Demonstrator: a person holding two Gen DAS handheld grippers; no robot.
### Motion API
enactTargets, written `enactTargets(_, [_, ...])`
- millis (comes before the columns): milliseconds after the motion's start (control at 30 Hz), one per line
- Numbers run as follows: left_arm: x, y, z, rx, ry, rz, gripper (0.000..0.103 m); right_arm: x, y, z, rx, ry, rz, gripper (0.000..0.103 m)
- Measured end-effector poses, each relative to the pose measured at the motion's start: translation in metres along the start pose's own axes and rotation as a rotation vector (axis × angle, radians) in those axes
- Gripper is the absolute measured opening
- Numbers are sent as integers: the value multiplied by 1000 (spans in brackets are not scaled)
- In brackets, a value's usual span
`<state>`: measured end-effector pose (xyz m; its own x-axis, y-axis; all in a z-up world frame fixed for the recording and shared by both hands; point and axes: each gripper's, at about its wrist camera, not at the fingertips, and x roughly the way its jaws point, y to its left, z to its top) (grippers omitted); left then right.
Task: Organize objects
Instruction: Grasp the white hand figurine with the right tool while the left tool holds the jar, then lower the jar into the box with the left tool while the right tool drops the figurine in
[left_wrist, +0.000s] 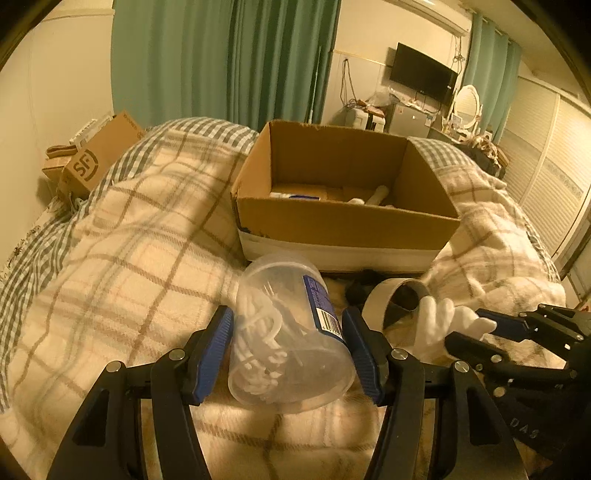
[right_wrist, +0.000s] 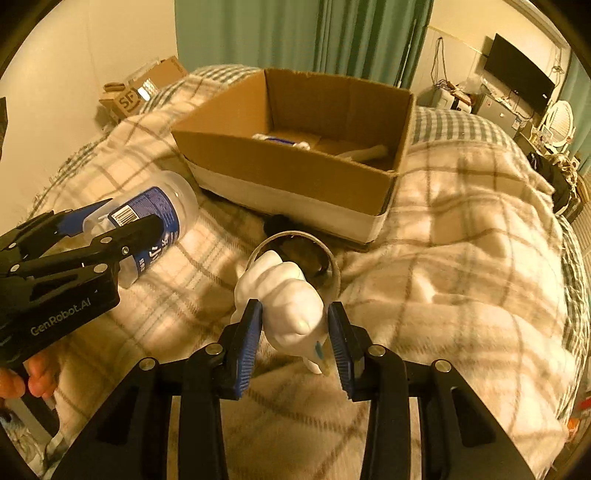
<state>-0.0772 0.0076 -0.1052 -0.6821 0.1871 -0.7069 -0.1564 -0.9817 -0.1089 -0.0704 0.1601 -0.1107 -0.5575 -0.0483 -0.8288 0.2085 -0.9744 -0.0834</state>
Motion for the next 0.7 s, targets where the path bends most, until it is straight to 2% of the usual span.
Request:
enactTargets(167, [-21,-6,6,0,-26,-20,61,-29,-6,0,18,-62,-6,36])
enactTargets(367, [-39,-15,25,2,-55,-62,60,-64,-10,20,11,-162,-19,36])
enactTargets(533, [-48,-22,58,10,-78,-113,60,-85,-12,45,-8,-231,-22,36])
enactTargets(700, [-48,-30,101,29,-115,-116,60,-100,-21,81,-23,-294,-25,36])
